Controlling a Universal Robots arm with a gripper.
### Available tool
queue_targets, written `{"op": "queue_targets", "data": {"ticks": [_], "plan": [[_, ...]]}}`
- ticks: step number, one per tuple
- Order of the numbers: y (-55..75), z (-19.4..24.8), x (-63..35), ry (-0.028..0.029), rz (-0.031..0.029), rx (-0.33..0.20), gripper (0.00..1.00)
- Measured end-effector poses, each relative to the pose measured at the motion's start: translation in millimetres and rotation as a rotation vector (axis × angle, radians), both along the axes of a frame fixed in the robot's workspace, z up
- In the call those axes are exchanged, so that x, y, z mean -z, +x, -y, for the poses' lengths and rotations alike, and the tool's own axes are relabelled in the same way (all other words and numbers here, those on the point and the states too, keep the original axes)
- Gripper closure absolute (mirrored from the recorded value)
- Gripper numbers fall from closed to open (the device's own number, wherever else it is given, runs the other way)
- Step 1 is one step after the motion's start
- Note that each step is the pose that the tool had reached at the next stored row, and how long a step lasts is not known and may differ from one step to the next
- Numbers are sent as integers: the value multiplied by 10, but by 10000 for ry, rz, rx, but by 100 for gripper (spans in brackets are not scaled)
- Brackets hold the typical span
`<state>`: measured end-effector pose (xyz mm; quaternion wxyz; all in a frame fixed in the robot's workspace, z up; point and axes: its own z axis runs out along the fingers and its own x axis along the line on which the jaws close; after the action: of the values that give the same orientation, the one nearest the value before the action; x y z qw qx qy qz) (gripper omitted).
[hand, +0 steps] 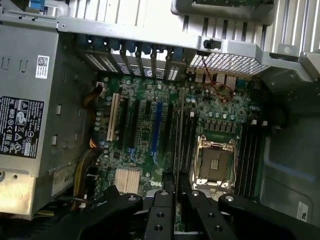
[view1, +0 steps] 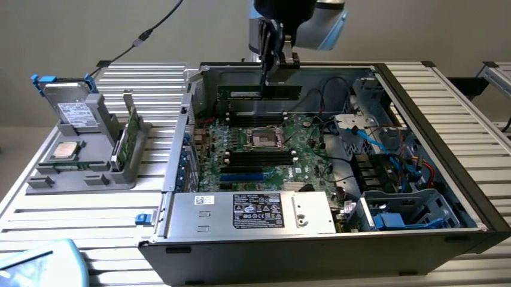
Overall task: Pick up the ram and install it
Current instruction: 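Pick up the ram and move it above insertion slot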
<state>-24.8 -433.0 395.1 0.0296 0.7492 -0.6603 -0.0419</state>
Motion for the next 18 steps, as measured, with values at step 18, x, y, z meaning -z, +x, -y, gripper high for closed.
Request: {"op": "queue_targets", "data": {"ticks": [18], "plan": [[139,-74,328,2,-1,735,86]]}}
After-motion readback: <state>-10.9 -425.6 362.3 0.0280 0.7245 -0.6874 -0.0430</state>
